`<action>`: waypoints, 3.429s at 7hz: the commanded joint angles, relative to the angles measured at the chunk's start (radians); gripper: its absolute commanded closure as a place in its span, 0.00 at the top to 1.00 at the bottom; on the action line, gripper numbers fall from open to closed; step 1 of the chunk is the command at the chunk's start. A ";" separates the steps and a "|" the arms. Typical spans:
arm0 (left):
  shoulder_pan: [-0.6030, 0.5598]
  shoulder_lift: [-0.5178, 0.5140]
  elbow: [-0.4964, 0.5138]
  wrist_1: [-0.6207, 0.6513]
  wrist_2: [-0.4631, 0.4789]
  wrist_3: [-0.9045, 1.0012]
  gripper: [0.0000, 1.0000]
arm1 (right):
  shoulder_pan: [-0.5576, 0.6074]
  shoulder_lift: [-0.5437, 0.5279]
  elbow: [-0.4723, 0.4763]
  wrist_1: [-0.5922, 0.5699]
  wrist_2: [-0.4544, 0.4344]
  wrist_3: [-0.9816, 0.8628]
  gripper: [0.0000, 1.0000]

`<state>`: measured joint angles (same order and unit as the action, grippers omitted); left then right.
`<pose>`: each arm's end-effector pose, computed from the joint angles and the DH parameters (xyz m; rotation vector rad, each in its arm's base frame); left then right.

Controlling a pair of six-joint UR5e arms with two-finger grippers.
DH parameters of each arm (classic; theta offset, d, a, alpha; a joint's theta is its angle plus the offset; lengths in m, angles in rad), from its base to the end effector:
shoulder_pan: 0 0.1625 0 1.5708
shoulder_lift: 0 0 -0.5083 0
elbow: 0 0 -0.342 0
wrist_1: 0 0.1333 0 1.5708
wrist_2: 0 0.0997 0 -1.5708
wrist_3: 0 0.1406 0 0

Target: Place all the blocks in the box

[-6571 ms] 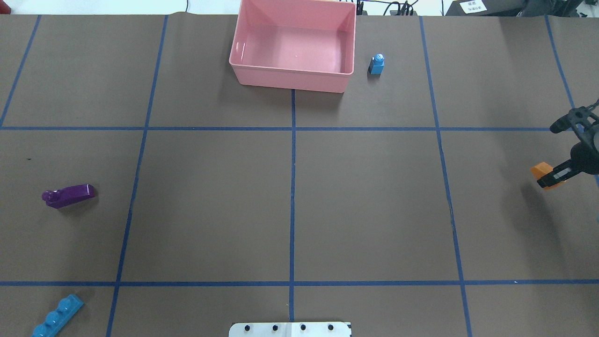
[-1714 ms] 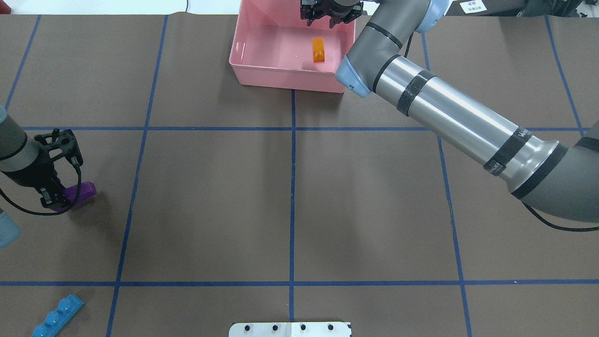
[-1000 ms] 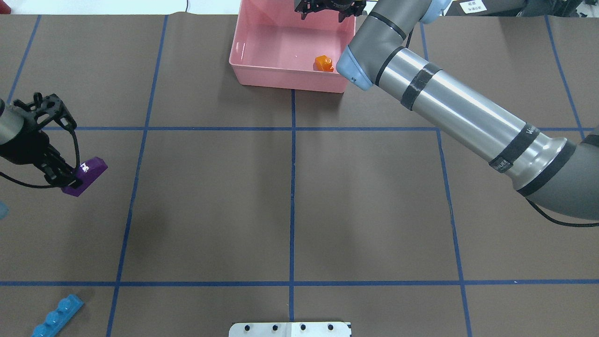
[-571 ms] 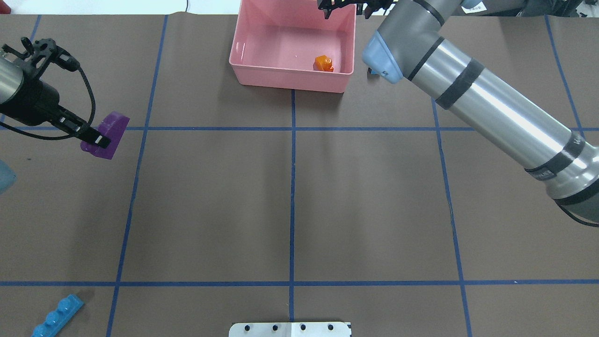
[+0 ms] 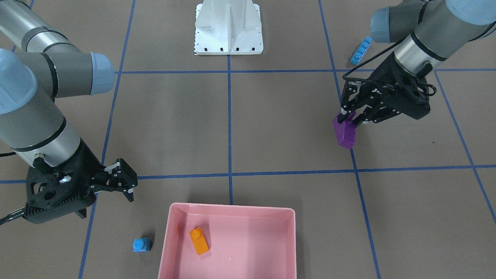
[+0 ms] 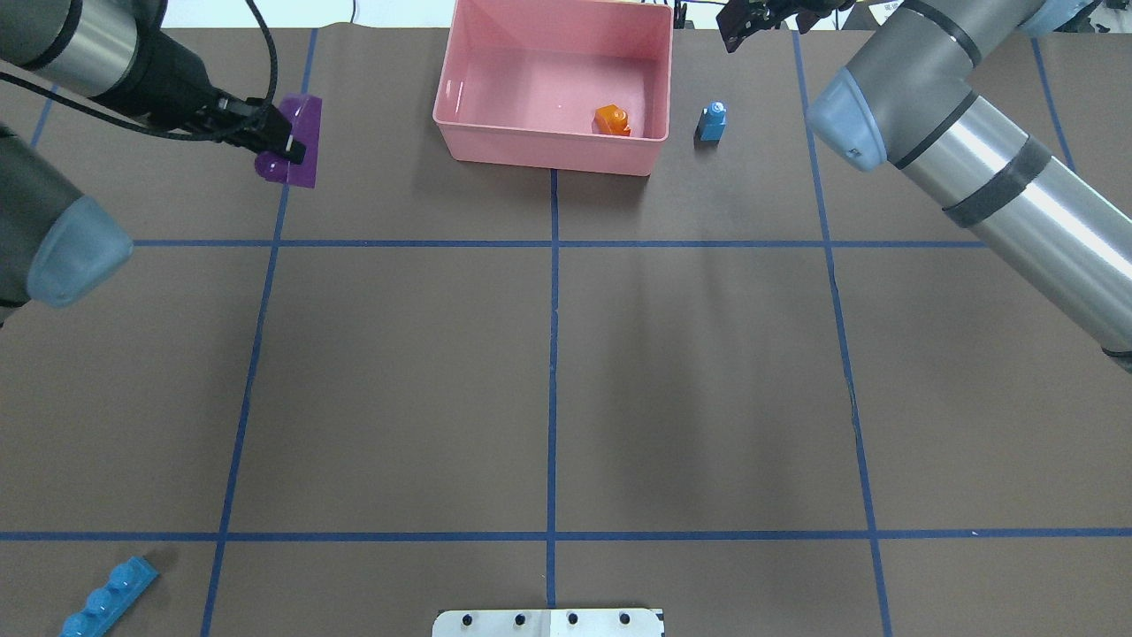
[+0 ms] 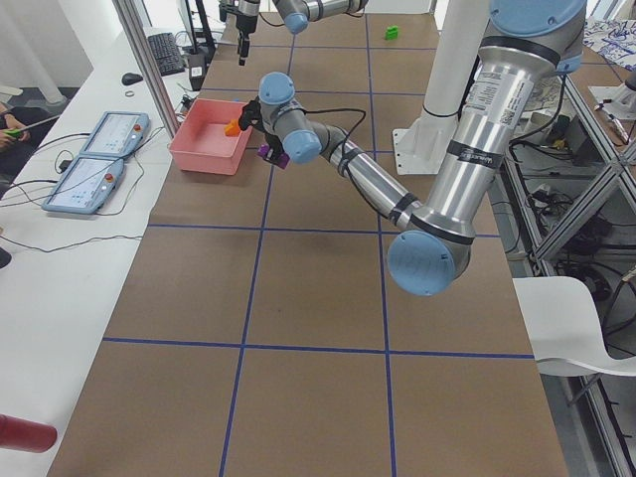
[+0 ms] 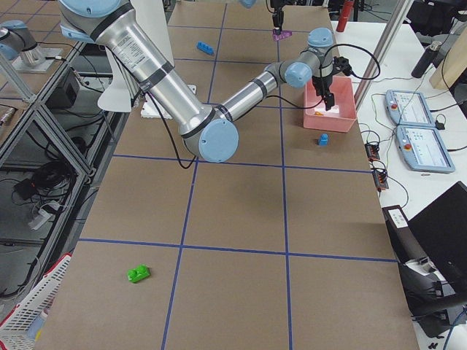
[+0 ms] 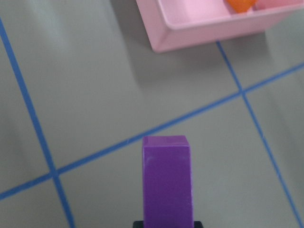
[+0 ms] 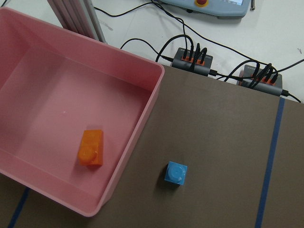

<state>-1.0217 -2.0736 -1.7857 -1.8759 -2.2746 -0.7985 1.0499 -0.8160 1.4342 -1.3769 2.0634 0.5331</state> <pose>0.3011 -0.5731 0.3537 0.3633 1.1052 0.1389 -0.3329 -0.7145 0.3474 0.4534 -0.8017 -0.1886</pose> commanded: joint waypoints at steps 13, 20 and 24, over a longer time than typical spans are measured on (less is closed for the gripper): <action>0.176 -0.706 1.056 -0.478 0.573 -0.344 0.00 | -0.128 0.058 -0.563 0.720 -0.178 -0.035 0.99; 0.218 -0.726 1.099 -0.483 0.659 -0.332 1.00 | -0.137 0.143 -0.707 0.720 -0.187 -0.028 0.99; 0.135 -0.662 0.844 -0.313 0.414 -0.263 1.00 | -0.140 0.140 -0.712 0.720 -0.189 -0.012 0.82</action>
<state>-0.8649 -2.7865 -0.8138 -2.2948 -1.7857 -1.0956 0.9102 -0.6758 0.7231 -0.6565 1.8745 0.5101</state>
